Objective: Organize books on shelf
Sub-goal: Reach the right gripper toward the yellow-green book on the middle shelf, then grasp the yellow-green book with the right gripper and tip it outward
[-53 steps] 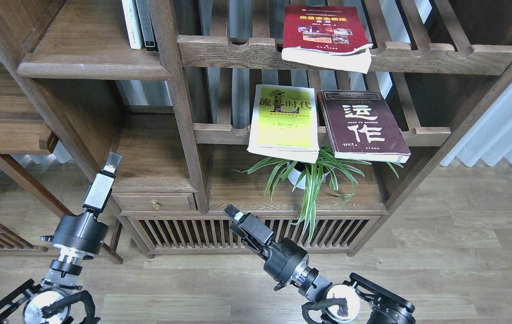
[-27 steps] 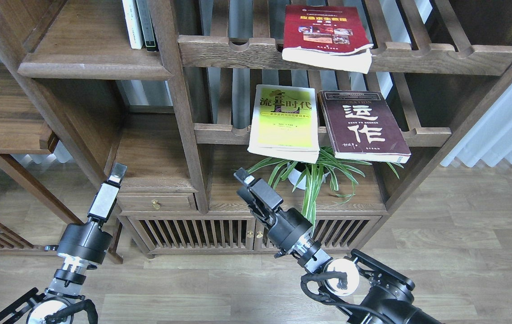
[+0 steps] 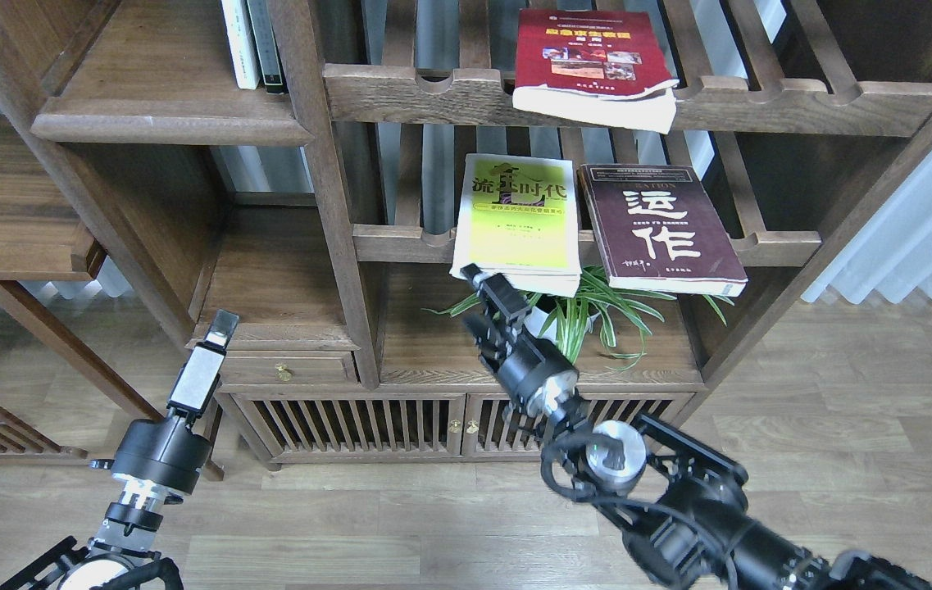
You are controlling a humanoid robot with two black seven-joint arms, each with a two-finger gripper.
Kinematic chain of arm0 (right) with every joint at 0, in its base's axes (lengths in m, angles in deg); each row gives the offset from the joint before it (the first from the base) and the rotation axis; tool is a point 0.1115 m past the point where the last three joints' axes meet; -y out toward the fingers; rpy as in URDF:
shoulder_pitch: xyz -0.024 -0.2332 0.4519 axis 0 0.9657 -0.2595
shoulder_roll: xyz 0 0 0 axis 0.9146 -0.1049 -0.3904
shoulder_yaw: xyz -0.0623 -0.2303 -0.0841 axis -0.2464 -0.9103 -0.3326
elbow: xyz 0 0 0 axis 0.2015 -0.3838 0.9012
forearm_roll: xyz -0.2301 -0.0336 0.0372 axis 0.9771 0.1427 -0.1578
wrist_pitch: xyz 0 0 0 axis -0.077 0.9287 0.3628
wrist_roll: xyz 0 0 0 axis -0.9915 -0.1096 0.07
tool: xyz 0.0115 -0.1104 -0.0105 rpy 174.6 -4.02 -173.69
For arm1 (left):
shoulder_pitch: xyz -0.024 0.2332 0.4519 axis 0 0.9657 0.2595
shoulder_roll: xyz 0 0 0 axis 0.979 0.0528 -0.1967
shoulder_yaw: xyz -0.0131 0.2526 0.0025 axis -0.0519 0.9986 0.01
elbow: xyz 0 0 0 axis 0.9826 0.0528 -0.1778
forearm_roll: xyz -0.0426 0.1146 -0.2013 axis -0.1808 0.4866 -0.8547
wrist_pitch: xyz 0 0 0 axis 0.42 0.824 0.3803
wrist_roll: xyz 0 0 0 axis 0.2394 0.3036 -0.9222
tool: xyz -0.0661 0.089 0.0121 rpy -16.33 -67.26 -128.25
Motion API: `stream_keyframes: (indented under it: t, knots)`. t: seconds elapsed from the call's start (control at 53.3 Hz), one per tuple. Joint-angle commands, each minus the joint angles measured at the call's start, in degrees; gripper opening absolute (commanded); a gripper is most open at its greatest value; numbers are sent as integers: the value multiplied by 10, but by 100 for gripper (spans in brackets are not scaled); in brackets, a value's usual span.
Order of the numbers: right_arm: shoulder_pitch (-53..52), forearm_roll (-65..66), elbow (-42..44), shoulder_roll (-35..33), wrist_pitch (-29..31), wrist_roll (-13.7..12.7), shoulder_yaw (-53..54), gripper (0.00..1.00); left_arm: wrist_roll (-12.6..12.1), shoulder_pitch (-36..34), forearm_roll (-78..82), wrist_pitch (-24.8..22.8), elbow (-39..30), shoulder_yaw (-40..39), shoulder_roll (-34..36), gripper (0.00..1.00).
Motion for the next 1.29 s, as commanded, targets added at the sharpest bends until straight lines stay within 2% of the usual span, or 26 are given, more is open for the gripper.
stream_keyframes:
  t: [0.0, 0.338, 0.525, 0.694, 0.769, 0.975, 1.238, 1.257, 1.276]
  knots:
    - [-14, -46, 9, 0, -48, 2, 27, 98, 0, 0, 0, 0, 1, 2, -4, 100]
    - [-16, -67, 62, 0, -66, 2, 59, 97, 0, 0, 1, 0, 3, 9, -7, 100]
    - [-18, -75, 64, 0, -66, 2, 71, 94, 0, 0, 1, 0, 4, 14, -8, 100]
    - [-18, -74, 68, 0, -66, 2, 93, 83, 0, 0, 1, 0, 4, 17, -7, 100]
    - [-18, -75, 69, 0, -66, 1, 101, 73, 0, 0, 1, 0, 4, 17, -7, 100]
    - [-18, -74, 68, 0, -65, 0, 100, 69, 0, 0, 1, 0, 8, 17, -8, 100]
    - [-18, -76, 67, 0, -58, -2, 97, 54, 0, 2, 1, 0, 9, 20, -8, 100]
    - [-18, -76, 66, 0, -57, -2, 97, 52, 0, 3, 1, 0, 9, 20, -8, 100]
    - [-18, -76, 66, 0, -49, -3, 97, 44, 0, 4, 1, 0, 9, 20, -8, 100]
